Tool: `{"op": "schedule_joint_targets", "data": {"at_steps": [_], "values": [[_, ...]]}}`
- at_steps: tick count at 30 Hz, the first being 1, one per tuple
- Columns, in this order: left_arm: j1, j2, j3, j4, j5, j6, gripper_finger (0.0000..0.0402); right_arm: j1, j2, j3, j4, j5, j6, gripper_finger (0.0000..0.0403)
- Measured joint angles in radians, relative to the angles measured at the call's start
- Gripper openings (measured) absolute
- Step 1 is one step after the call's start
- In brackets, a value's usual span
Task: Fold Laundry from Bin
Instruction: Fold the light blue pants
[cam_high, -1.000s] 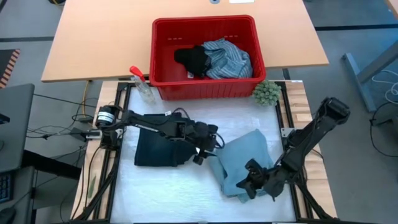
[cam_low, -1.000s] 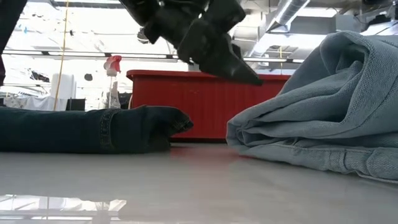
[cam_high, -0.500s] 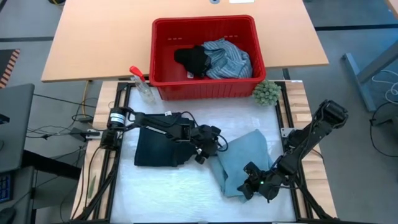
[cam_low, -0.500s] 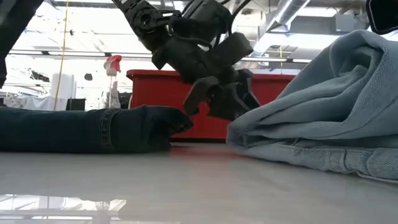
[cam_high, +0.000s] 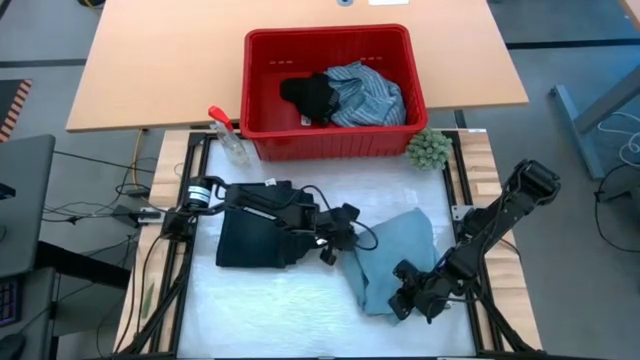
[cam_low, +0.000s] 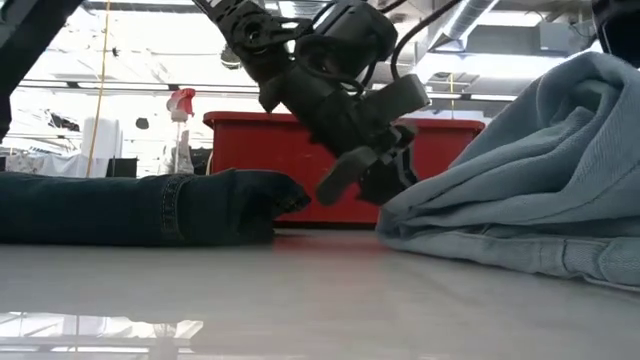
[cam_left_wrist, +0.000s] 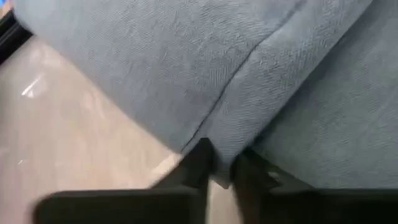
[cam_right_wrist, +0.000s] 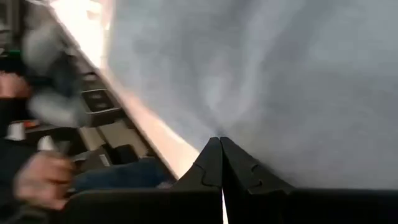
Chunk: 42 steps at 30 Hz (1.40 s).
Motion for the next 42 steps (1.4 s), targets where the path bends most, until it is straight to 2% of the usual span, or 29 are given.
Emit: {"op": "schedule_joint_targets", "data": {"at_steps": [1,4,8,11,13,15,18,20,23,25,27,31,34,39,42], "values": [[-0.002,-0.006,0.01,-0.027,-0.012,0.0,0.0019,0.0,0.0,0.0,-0.026,-0.016,0.009,0.0019],[-0.007,-0.017,0.031,-0.09,-0.063,0.013,0.0005,0.001,0.0,0.0,-0.095,-0.079,0.011,0.0019],[-0.013,-0.054,0.033,-0.147,-0.138,0.043,0.0001,0.001,-0.001,0.0,-0.168,-0.173,-0.024,0.0019],[-0.013,-0.087,0.033,-0.193,-0.162,0.045,0.0001,0.001,-0.002,0.009,-0.261,-0.258,-0.053,0.0019],[-0.01,-0.103,0.033,-0.225,-0.175,0.045,0.0,-0.001,-0.015,0.028,-0.31,-0.276,-0.091,0.0019],[-0.013,-0.111,0.032,-0.237,-0.183,0.052,0.0,-0.015,-0.056,0.058,-0.303,-0.271,-0.144,0.0019],[-0.022,-0.126,0.032,-0.25,-0.215,0.06,0.0,-0.037,-0.128,0.103,-0.326,-0.201,-0.198,0.0019],[-0.024,-0.133,0.032,-0.266,-0.221,0.049,0.0,-0.044,-0.18,0.12,-0.335,-0.097,-0.228,0.0019],[-0.023,-0.133,0.032,-0.293,-0.236,-0.021,0.0,-0.064,-0.248,0.13,-0.323,0.136,-0.254,0.0019],[-0.022,-0.133,0.032,-0.33,-0.256,-0.045,0.0004,-0.101,-0.258,0.129,-0.327,0.213,-0.269,0.0019],[-0.022,-0.133,0.032,-0.363,-0.25,-0.058,0.0016,-0.153,-0.231,0.128,-0.308,0.213,-0.326,0.0019],[-0.027,-0.133,0.033,-0.415,-0.241,-0.097,0.0057,-0.239,-0.131,0.127,-0.192,0.121,-0.473,0.0019],[-0.032,-0.133,0.064,-0.536,-0.238,-0.17,0.0096,-0.278,-0.053,0.127,-0.099,0.065,-0.549,0.0019],[-0.019,-0.14,0.153,-0.741,-0.081,-0.282,0.0143,-0.284,0.028,0.127,-0.021,0.018,-0.58,0.0019],[-0.005,-0.166,0.168,-0.754,-0.061,-0.325,0.0152,-0.275,0.062,0.127,-0.008,0.001,-0.597,0.0019]]}}
